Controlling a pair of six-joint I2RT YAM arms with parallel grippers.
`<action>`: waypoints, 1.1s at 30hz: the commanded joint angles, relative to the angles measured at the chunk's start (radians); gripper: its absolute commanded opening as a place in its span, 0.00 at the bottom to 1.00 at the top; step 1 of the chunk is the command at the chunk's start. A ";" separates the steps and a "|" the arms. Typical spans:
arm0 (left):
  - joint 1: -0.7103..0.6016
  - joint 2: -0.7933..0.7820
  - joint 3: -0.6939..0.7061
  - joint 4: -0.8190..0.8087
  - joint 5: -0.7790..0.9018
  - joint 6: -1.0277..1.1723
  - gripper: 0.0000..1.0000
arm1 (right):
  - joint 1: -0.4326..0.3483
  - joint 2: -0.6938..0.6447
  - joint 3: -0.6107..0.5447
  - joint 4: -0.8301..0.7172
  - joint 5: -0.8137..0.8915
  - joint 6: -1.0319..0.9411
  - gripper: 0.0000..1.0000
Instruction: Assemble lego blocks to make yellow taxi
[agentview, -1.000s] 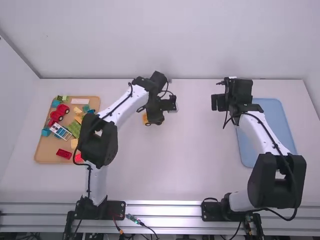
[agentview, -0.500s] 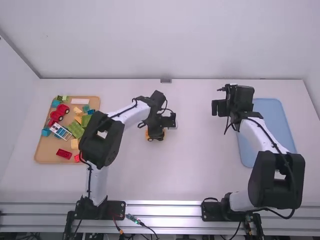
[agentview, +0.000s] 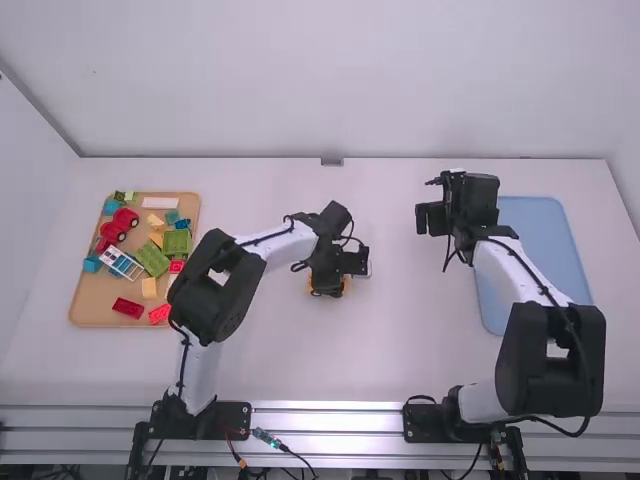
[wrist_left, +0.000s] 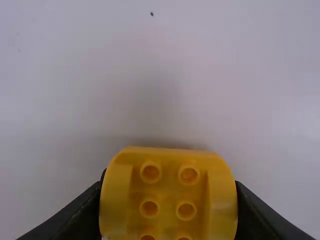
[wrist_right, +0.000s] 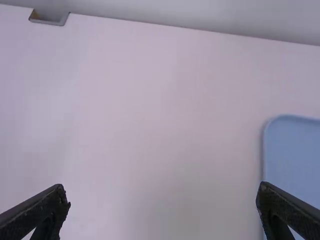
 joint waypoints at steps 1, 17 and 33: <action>0.000 0.013 -0.023 -0.017 -0.047 -0.046 0.18 | -0.002 0.000 -0.006 -0.001 -0.003 0.002 0.99; 0.019 -0.050 0.229 -0.301 -0.080 0.035 0.99 | 0.000 0.000 -0.006 0.000 -0.004 -0.002 0.99; 0.524 -0.075 0.550 -0.408 -0.239 -0.312 0.99 | -0.001 0.000 -0.006 0.036 -0.004 0.002 0.99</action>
